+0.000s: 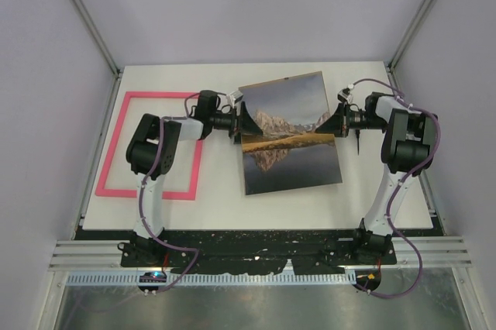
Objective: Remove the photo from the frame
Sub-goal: Remove the photo frame item from the photo frame.
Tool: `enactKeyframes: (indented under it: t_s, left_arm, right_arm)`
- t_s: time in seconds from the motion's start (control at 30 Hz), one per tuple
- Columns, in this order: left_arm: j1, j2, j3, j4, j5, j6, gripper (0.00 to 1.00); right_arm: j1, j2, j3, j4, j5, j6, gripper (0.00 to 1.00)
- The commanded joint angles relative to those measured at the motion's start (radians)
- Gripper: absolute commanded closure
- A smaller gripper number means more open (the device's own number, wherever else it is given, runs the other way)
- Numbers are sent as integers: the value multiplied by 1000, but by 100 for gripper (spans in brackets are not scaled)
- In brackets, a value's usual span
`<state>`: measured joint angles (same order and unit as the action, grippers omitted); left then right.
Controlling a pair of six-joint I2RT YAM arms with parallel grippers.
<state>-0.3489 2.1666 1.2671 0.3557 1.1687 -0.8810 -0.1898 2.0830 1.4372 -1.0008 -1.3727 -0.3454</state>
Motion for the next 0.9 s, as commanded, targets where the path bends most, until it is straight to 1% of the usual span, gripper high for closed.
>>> enactKeyframes:
  t_s: [0.0, 0.03, 0.07, 0.1, 0.13, 0.17, 0.2, 0.33, 0.43, 0.5, 0.53, 0.57, 0.6, 0.63, 0.7, 0.77, 0.87]
  left_arm:
    - [-1, -14, -18, 118, 19, -75, 6]
    - [-1, -17, -24, 126, 20, -81, 8]
    - [-2, -21, -31, 137, 19, -91, 12]
    - [-2, -22, -35, 147, 19, -102, 17]
    - [-4, -22, -40, 160, 17, -116, 20]
    - [-4, -21, -41, 167, 20, -130, 25]
    - [-5, -21, -44, 175, 19, -137, 29]
    - [-9, -36, -51, 187, 19, -157, 44]
    - [-9, -53, -49, 181, 25, -167, 58]
    - [-7, -57, -38, 155, 35, -165, 74]
    - [-7, -62, -31, 141, 48, -165, 85]
    - [-7, -70, -23, 102, 49, -153, 95]
    - [-4, -79, -12, 48, 48, -121, 100]
    - [-4, -91, -2, -28, 40, -74, 100]
    - [-1, -125, 40, -240, 17, 75, 100]
    - [2, -154, 90, -453, -21, 222, 100]
    - [11, -180, 153, -692, -81, 382, 98]
  right_arm:
    - [-2, -15, 9, -21, -149, -34, 92]
    - [-2, -18, -4, 17, -128, -20, 92]
    - [-3, -30, -14, 52, -112, 32, 92]
    - [-2, -40, -49, 147, -71, 119, 92]
    - [0, -66, -69, 198, -43, 159, 92]
    - [-2, -78, -108, 297, 7, 224, 92]
    - [-2, -101, -125, 365, 29, 244, 92]
    - [6, -104, -135, 386, 92, 281, 92]
    - [18, -97, -142, 401, 135, 295, 89]
    - [26, -87, -144, 403, 144, 295, 84]
    - [32, -86, -146, 400, 146, 293, 77]
    - [35, -80, -141, 396, 146, 289, 74]
    - [39, -77, -138, 384, 149, 284, 67]
    - [41, -69, -127, 375, 161, 270, 64]
    - [50, -55, -104, 328, 173, 235, 56]
    - [53, -44, -92, 303, 193, 218, 53]
    - [65, -31, -86, 294, 233, 214, 51]
